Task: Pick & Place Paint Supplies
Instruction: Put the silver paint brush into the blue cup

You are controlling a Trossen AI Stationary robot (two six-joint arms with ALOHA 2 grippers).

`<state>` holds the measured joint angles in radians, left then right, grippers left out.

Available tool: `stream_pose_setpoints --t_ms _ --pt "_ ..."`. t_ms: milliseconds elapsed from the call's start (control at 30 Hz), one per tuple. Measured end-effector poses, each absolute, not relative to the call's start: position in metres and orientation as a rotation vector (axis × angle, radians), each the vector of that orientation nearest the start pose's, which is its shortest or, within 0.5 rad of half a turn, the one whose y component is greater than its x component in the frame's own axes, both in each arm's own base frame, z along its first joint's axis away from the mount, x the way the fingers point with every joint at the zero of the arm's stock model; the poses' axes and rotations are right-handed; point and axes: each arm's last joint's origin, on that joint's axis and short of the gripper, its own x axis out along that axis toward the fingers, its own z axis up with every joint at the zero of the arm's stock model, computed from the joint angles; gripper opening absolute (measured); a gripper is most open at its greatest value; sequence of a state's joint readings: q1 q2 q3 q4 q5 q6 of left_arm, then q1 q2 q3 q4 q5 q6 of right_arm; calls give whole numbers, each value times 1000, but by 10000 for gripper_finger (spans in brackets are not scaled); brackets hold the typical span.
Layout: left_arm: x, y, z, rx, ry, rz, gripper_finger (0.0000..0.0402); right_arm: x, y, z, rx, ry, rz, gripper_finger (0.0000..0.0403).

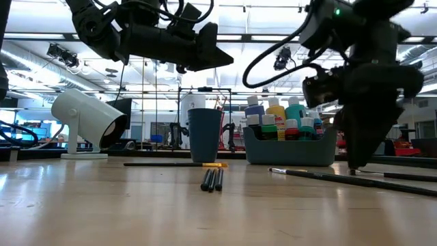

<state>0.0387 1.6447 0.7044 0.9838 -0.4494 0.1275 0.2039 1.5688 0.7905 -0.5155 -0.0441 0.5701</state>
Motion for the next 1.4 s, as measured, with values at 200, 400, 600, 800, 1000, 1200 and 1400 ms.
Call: stream_pose_setpoints --t_ms 200,400,600,800,1000,1200,1400 --pt "326 24 208 107 -10 456 75 252 51 132 368 1242 -136 191" --pt "326 24 208 108 -11 438 75 242 53 123 278 1246 -163 138" --pt "326 24 208 108 -10 439 75 241 57 121 232 1229 -155 62" --pt "326 24 208 108 -10 439 75 241 57 121 246 1225 -152 9" --pt "326 24 208 108 -10 438 75 246 60 133 282 1198 -91 3" --pt "326 24 208 108 -11 439 75 267 66 164 254 1081 -11 1" --pt "326 23 208 96 -17 436 75 284 66 187 113 956 -37 1"
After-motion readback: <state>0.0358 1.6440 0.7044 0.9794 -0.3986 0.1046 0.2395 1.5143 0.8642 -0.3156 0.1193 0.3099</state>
